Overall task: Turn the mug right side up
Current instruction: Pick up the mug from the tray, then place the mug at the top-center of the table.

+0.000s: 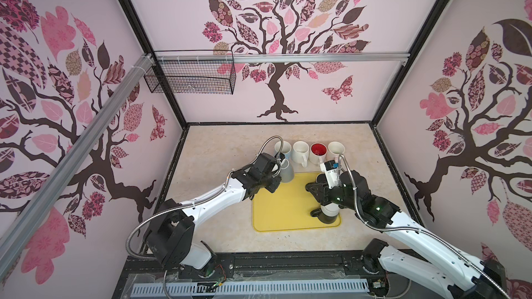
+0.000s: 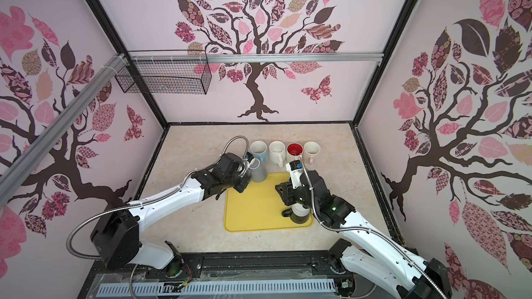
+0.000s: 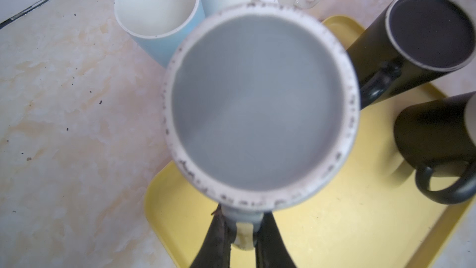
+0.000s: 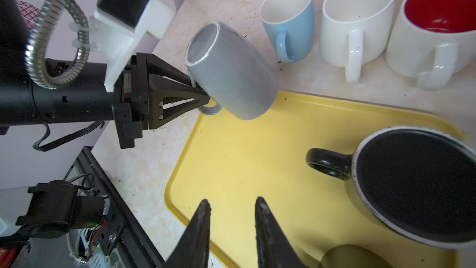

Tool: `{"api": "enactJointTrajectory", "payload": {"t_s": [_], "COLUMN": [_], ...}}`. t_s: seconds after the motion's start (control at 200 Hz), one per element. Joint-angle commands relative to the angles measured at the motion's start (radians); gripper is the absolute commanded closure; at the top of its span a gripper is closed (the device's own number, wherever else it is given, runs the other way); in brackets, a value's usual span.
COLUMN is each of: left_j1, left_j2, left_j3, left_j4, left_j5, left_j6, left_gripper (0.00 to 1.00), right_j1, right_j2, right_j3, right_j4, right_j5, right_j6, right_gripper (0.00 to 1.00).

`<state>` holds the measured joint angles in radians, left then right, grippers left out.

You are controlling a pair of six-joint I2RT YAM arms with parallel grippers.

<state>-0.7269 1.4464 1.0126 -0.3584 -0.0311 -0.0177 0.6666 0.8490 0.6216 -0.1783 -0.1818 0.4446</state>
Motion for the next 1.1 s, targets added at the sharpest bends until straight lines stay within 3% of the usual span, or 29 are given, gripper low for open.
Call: {"api": "enactJointTrajectory", "payload": {"t_s": [0.0,0.205,0.515,0.74,1.095], "left_j1": [0.001,0.003,0.003,0.002,0.002], "left_j2": [-0.083,-0.206,-0.366,-0.405,-0.411], "left_j3": [-0.034,-0.055,-0.128,-0.154,-0.165], "left_j4": [0.08,0.117,0.269,0.306,0.333], "left_j5": [0.066,0.155,0.251,0.255,0.26], "left_j6": [-0.077,-0.216,-0.438,-0.487,-0.509], "left_gripper": [1.0,1.0,1.0,1.0,1.0], "right_j1": [0.002,0.003,0.002,0.003,0.003], "right_j2": [-0.036,-0.087,-0.14,-0.1,0.073], "right_j3": [-0.031,-0.134,-0.287,-0.309,-0.291], "right_j4": [0.113,0.335,0.709,0.861,1.084], "right_j5": [-0.111,-0.199,-0.226,-0.226,-0.277], "right_j6": [0.088,0.25,0.463,0.508,0.576], "right_gripper": [0.65,0.63,0.57,0.49,0.5]}}
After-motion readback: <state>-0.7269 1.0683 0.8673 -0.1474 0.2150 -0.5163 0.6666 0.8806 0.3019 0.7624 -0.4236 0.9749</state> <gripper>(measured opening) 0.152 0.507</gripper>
